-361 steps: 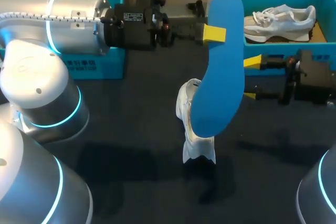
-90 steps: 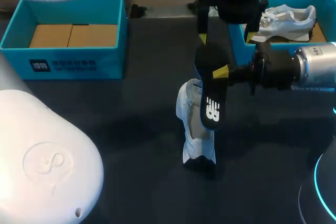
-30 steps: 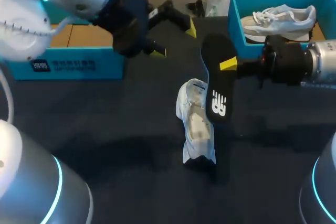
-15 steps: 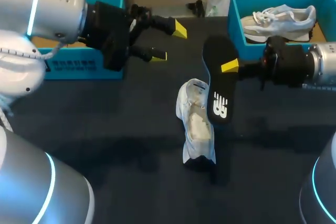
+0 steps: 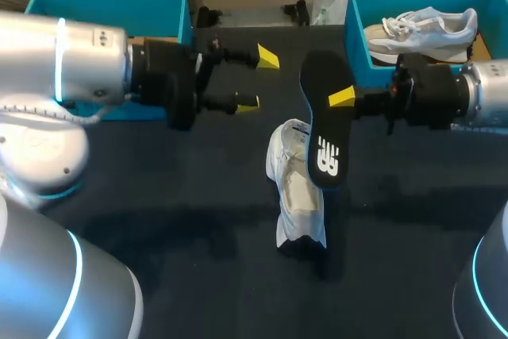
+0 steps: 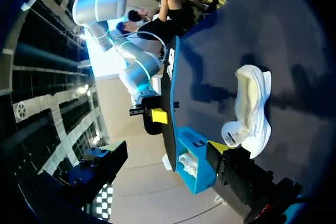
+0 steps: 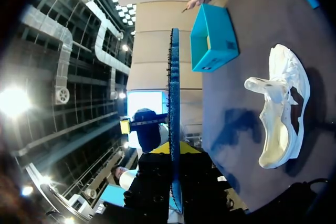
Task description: Take the shoe out of the shoebox, open the shoe tongue, remove and reinsert the insole, then place the shoe into the shoebox
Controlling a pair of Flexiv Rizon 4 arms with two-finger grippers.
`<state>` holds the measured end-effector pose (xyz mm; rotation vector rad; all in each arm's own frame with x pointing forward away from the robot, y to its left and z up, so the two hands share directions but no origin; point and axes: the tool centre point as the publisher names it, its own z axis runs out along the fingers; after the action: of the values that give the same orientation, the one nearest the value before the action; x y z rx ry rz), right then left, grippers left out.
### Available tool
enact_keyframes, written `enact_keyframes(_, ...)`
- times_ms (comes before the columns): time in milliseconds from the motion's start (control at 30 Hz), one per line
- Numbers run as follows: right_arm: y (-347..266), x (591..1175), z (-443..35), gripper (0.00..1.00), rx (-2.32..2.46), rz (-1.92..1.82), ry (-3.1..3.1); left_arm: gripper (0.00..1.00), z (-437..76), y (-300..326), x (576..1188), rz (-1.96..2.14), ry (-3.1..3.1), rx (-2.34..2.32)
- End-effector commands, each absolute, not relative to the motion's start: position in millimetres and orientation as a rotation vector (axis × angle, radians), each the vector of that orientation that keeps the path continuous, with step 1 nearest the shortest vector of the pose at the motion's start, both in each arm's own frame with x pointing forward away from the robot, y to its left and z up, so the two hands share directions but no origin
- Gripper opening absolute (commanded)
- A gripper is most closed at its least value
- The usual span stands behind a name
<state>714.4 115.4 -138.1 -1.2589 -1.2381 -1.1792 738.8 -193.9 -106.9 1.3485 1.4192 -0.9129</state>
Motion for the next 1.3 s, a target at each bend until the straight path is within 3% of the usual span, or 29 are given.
enact_keyframes(33, 125, 713, -141, 0.0, -1.258, -1.184, -1.233, 1.0, -119, -204, 743, -0.985, 1.365, 1.269)
enact_keyframes(100, 127, 711, -140, 0.0, -1.266, -1.185, -1.232, 0.88, -121, -208, 745, -0.992, 1.362, 1.257)
enact_keyframes(233, 134, 708, -138, 0.0, -1.273, -1.185, -1.234, 0.95, -120, -217, 747, -1.019, 1.351, 1.235)
enact_keyframes(300, 137, 707, -136, 0.0, -1.281, -1.183, -1.241, 0.93, -121, -221, 749, -1.043, 1.355, 1.216)
enact_keyframes(367, 141, 706, -135, 0.0, -1.287, -1.18, -1.247, 0.81, -122, -226, 751, -1.048, 1.357, 1.216)
enact_keyframes(467, 147, 705, -133, 0.0, -1.287, -1.179, -1.25, 0.83, -123, -233, 751, -1.069, 1.353, 1.216)
enact_keyframes(633, 153, 704, -133, 0.0, -1.285, -1.174, -1.25, 0.63, -126, -244, 752, -1.091, 1.365, 1.207)
enact_keyframes(833, 157, 703, -131, 0.0, -1.284, -1.185, -1.25, 0.59, -128, -253, 752, -1.098, 1.375, 1.191)
enact_keyframes(933, 158, 703, -130, 0.0, -1.288, -1.189, -1.249, 0.49, -128, -257, 752, -1.099, 1.376, 1.185)
enact_keyframes(1300, 159, 701, -128, 0.0, -1.296, -1.192, -1.252, 0.31, -131, -262, 754, -1.099, 1.398, 1.152)
